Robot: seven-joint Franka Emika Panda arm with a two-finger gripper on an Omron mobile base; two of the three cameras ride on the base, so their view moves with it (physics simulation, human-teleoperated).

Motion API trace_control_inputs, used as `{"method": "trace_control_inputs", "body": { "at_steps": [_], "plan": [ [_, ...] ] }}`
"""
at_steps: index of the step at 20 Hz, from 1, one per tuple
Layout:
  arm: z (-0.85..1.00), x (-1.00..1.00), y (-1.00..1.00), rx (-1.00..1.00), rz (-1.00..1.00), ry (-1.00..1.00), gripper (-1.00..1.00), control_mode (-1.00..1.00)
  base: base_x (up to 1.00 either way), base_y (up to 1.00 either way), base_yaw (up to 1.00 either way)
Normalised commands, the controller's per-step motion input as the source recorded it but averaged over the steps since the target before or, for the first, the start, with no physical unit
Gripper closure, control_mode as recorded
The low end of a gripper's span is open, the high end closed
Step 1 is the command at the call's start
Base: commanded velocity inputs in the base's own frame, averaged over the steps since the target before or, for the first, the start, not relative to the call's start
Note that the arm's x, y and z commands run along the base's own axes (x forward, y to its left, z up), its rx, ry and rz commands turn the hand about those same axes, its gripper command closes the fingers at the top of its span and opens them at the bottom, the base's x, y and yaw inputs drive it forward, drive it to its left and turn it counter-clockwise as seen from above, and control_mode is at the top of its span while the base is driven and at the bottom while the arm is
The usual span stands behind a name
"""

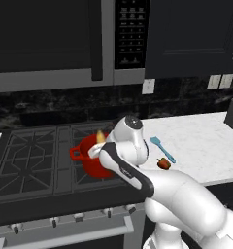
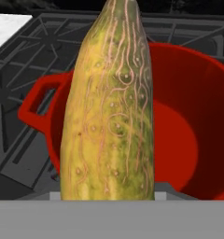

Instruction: Put the bell pepper and cucumber in the pot. Retrieve the spatula and lightly stir the vegetables in the pot.

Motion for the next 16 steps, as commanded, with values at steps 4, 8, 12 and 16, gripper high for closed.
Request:
{"method": "trace_control_inputs", "body": {
  "at_steps": [4, 8, 12, 16],
  "plan": [
    [-0.16, 0.08, 0.0, -0.01, 0.0, 0.0, 1.0, -1.0, 0.0, 0.0, 0.0],
    [0.02, 0.06, 0.0, 0.0, 0.0, 0.0, 1.0, -1.0, 0.0, 0.0, 0.0],
    [0.42, 0.0, 0.0, 0.0, 0.0, 0.0, 1.0, -1.0, 0.0, 0.0, 0.0],
    [0.3, 0.23, 0.0, 0.0, 0.0, 0.0, 1.0, -1.0, 0.0, 0.0, 0.0]
  ]
}}
